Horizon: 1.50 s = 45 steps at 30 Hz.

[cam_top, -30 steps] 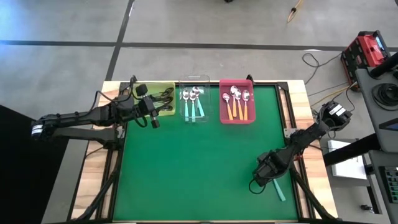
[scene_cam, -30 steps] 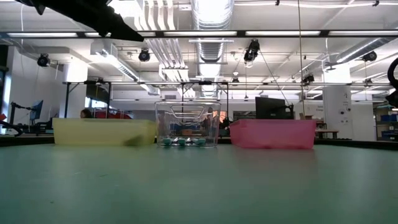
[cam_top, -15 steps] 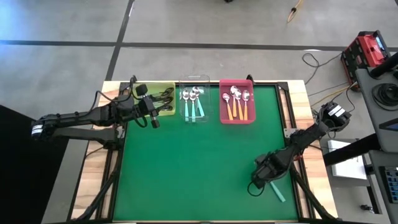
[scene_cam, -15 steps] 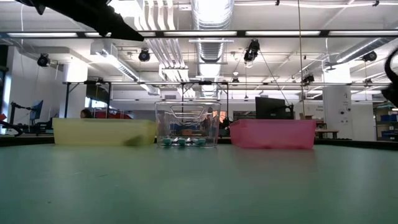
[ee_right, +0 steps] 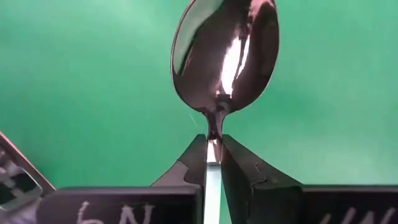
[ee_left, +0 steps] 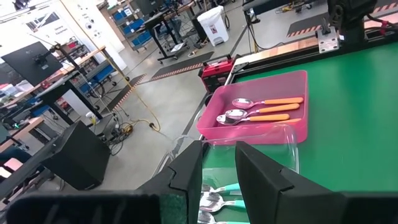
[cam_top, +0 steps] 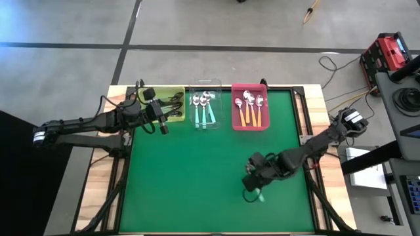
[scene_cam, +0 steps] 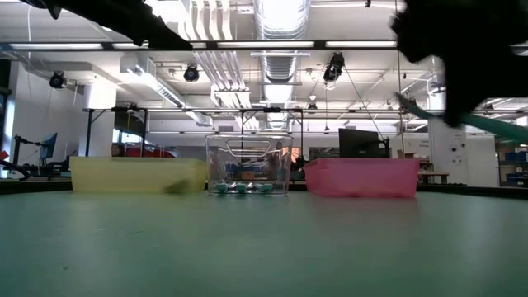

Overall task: Sort silverware by color (type)
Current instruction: Put the green spoon into the transparent bin

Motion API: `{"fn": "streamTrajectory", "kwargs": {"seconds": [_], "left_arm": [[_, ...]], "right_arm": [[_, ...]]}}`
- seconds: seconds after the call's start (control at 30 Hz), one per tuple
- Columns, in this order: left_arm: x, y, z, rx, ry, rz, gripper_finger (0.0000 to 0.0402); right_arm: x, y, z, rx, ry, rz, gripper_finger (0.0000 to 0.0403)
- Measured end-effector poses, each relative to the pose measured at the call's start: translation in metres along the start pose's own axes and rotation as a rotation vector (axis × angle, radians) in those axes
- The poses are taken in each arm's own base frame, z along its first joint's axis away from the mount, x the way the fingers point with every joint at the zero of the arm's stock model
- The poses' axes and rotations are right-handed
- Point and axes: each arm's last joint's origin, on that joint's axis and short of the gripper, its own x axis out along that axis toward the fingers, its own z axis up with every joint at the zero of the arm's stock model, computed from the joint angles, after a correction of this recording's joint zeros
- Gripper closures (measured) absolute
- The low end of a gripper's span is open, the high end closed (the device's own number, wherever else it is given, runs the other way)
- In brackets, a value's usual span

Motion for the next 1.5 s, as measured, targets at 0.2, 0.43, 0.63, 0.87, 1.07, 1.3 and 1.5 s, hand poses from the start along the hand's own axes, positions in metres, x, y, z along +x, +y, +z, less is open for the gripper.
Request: {"fn": "streamTrajectory", "kwargs": {"seconds": [0.2, 0.43, 0.63, 0.87, 1.07, 1.3, 1.5], "left_arm": [[0.0, 0.0, 0.0, 0.0, 0.0, 0.0, 0.0322], [0.0, 0.0, 0.0, 0.01, -0.001, 0.0, 0.0322], [0.0, 0.0, 0.0, 0.032, -0.001, 0.0, 0.0322], [0.0, 0.0, 0.0, 0.052, -0.001, 0.0, 0.0322], [0.0, 0.0, 0.0, 0.055, -0.002, 0.001, 0.0322], [-0.001, 0.001, 0.001, 0.058, -0.004, 0.009, 0.0322], [-0.002, 0.003, 0.0, 0.057, 0.025, 0.075, 0.0322]], "right_arm": [[-0.015, 0.03, 0.048, -0.151, -0.131, 0.059, 0.0384], [-0.022, 0.062, 0.106, -0.363, -0.237, 0.071, 0.0384], [-0.019, 0.084, 0.154, -0.507, -0.352, 0.016, 0.0384], [-0.021, 0.103, 0.209, -0.597, -0.463, -0.006, 0.0384], [-0.027, 0.116, 0.251, -0.626, -0.56, -0.021, 0.0384], [-0.037, 0.117, 0.288, -0.587, -0.701, -0.128, 0.0384], [-0.052, 0.097, 0.316, -0.478, -0.804, -0.256, 0.0384]]}}
